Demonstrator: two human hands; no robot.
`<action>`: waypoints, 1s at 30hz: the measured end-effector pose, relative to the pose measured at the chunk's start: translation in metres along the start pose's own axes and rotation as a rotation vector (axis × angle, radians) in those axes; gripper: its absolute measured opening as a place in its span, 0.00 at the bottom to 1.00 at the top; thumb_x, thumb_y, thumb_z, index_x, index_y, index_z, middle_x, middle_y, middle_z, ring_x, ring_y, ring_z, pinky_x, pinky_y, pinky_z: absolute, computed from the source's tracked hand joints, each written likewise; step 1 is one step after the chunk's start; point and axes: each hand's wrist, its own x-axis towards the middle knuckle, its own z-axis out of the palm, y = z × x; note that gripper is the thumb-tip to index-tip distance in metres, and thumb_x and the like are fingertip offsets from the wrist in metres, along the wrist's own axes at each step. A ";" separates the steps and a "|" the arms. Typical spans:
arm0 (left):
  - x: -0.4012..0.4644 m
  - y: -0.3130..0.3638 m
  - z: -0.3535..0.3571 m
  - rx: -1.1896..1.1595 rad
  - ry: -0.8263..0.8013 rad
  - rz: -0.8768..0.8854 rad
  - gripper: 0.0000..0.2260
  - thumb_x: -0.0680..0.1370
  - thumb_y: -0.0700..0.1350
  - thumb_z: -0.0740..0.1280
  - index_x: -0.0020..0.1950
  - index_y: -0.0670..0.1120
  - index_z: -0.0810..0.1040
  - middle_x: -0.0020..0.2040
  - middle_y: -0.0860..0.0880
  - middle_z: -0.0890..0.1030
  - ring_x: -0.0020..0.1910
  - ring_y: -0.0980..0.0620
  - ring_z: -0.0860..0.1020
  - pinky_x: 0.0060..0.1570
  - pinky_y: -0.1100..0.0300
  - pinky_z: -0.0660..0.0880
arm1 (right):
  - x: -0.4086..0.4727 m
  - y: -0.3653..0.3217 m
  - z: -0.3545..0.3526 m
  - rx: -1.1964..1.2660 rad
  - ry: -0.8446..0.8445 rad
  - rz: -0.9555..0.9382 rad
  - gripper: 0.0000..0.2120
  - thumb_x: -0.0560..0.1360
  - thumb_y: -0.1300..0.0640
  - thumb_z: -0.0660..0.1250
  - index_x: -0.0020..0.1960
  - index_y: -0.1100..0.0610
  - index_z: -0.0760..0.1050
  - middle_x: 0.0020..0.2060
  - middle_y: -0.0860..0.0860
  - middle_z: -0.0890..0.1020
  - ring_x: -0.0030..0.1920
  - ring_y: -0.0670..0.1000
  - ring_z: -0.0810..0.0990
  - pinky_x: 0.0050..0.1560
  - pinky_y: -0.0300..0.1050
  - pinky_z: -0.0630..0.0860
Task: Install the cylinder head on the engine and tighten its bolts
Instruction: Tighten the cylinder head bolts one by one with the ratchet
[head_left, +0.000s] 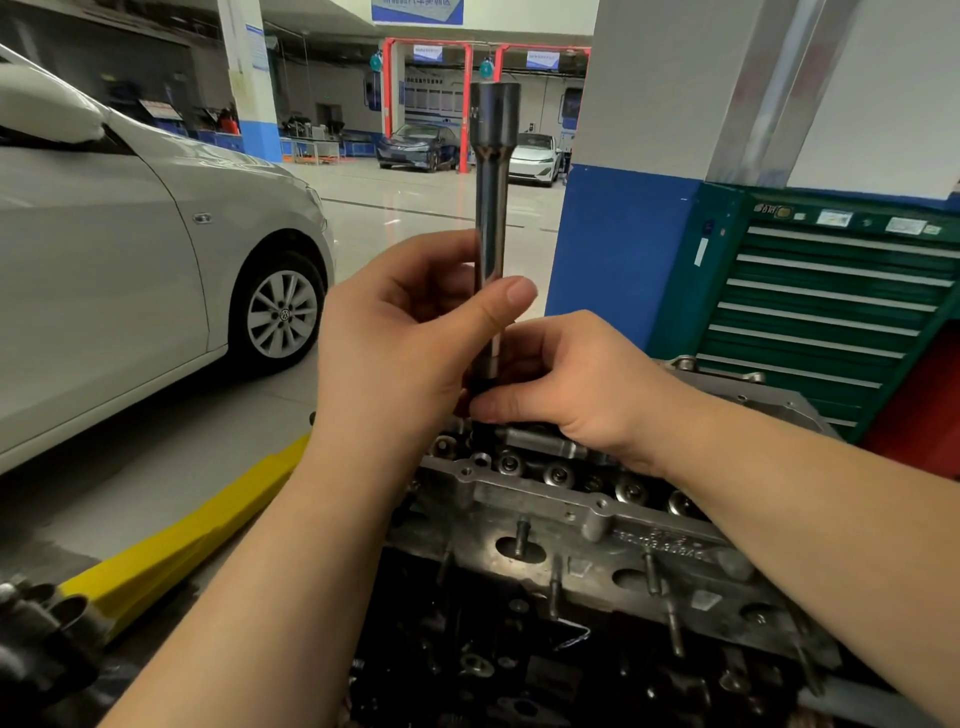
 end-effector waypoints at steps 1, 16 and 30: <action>0.000 0.000 0.000 0.000 0.004 -0.003 0.14 0.74 0.40 0.79 0.58 0.42 0.86 0.46 0.41 0.87 0.43 0.47 0.85 0.48 0.54 0.83 | 0.000 0.000 0.000 -0.005 0.004 -0.004 0.12 0.72 0.61 0.80 0.53 0.52 0.87 0.48 0.48 0.89 0.52 0.49 0.88 0.66 0.57 0.78; 0.001 0.006 -0.005 0.011 -0.068 -0.036 0.14 0.76 0.44 0.77 0.61 0.46 0.84 0.51 0.44 0.87 0.46 0.49 0.85 0.44 0.54 0.82 | 0.001 0.007 -0.002 0.123 0.036 -0.088 0.07 0.77 0.55 0.75 0.54 0.53 0.85 0.49 0.47 0.88 0.52 0.45 0.86 0.59 0.47 0.78; 0.002 0.009 -0.006 0.102 -0.148 0.001 0.09 0.83 0.39 0.68 0.61 0.43 0.83 0.49 0.46 0.88 0.49 0.44 0.87 0.52 0.43 0.85 | -0.001 0.011 -0.002 0.188 0.006 -0.130 0.10 0.77 0.63 0.73 0.56 0.54 0.84 0.51 0.50 0.88 0.55 0.48 0.86 0.62 0.46 0.79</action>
